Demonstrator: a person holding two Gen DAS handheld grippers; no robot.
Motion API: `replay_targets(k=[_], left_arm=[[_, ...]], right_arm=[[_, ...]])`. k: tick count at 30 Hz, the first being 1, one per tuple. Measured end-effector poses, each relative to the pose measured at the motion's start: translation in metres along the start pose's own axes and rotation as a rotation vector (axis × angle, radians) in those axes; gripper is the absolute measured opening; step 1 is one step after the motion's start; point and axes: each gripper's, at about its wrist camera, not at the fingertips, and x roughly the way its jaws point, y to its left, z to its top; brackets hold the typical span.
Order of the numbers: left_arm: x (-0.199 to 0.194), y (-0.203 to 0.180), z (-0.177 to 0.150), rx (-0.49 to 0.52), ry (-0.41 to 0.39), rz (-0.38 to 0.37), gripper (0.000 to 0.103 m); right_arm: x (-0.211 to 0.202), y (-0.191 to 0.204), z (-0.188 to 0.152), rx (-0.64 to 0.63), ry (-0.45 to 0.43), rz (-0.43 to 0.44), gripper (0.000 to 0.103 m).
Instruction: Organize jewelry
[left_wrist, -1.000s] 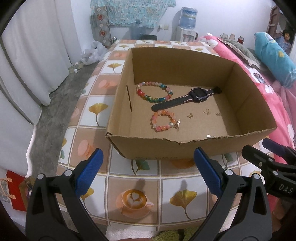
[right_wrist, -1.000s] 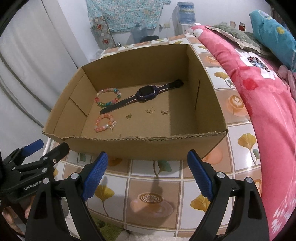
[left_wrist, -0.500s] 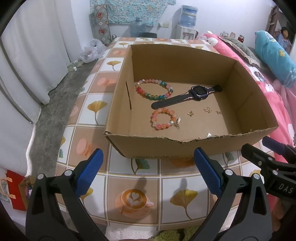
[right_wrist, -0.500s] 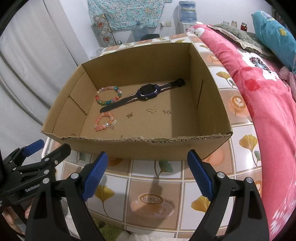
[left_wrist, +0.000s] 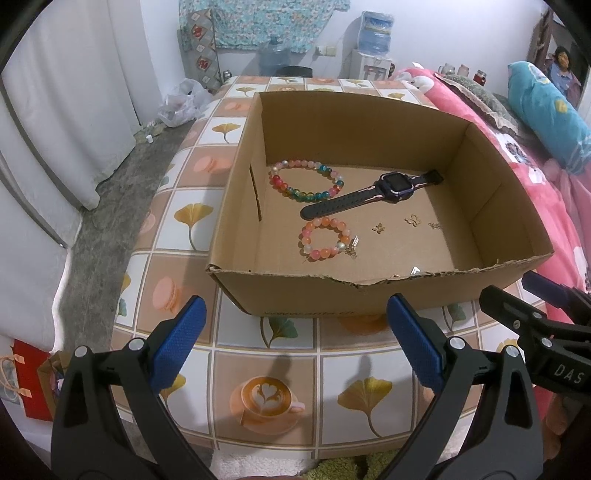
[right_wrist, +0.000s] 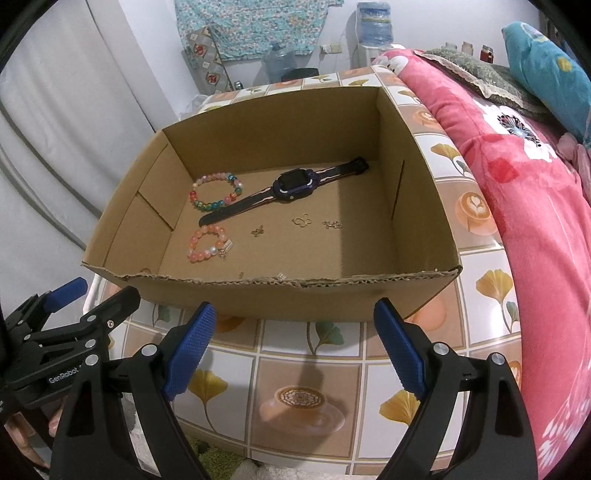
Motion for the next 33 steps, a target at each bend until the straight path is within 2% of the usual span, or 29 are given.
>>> replay_targets(k=[33], left_arm=[[-0.0008, -0.0044, 0.0008, 0.009, 0.004, -0.003, 0.095]], right_arm=[[0.0035, -0.0012, -0.0039, 0.008, 0.008, -0.003, 0.085]])
